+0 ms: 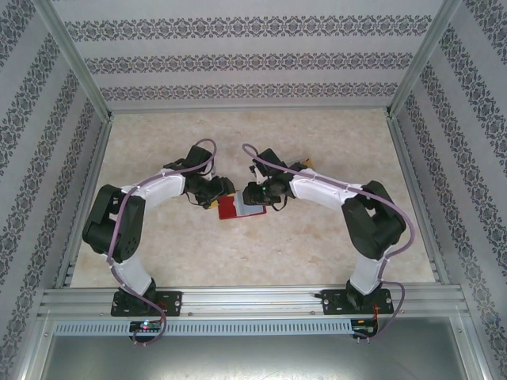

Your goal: Take the credit cards out of the card holder

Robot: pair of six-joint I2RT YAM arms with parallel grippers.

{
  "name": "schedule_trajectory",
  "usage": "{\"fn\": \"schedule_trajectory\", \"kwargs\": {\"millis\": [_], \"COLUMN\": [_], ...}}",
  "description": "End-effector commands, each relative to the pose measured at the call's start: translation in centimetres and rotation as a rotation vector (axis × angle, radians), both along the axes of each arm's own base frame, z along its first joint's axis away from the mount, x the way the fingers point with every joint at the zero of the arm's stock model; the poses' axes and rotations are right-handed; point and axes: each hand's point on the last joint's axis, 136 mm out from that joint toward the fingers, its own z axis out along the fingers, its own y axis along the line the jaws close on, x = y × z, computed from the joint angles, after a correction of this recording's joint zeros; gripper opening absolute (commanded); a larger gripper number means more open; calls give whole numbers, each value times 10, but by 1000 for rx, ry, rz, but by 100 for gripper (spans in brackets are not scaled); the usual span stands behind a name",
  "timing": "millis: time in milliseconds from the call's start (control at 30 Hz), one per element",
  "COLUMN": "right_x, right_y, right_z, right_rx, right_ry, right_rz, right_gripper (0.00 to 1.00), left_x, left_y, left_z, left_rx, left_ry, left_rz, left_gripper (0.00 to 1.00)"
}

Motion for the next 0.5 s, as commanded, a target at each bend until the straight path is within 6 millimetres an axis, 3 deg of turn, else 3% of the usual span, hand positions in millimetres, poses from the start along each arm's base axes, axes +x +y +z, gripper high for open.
{"fn": "schedule_trajectory", "kwargs": {"millis": [0, 200, 467], "right_x": [12, 18, 23], "right_y": [-9, -18, -26], "right_z": [-9, -27, -35], "right_rx": [-47, -117, -196], "right_ry": [-2, 10, -9], "right_rz": [-71, -74, -76], "right_gripper": [34, 34, 36], "left_x": [9, 6, 0], "left_y": [-9, -12, -5], "left_z": [3, -10, -27], "left_rx": [-28, -17, 46], "left_ry": [-19, 19, 63], "left_rz": [11, 5, 3], "left_gripper": [53, 37, 30]}}
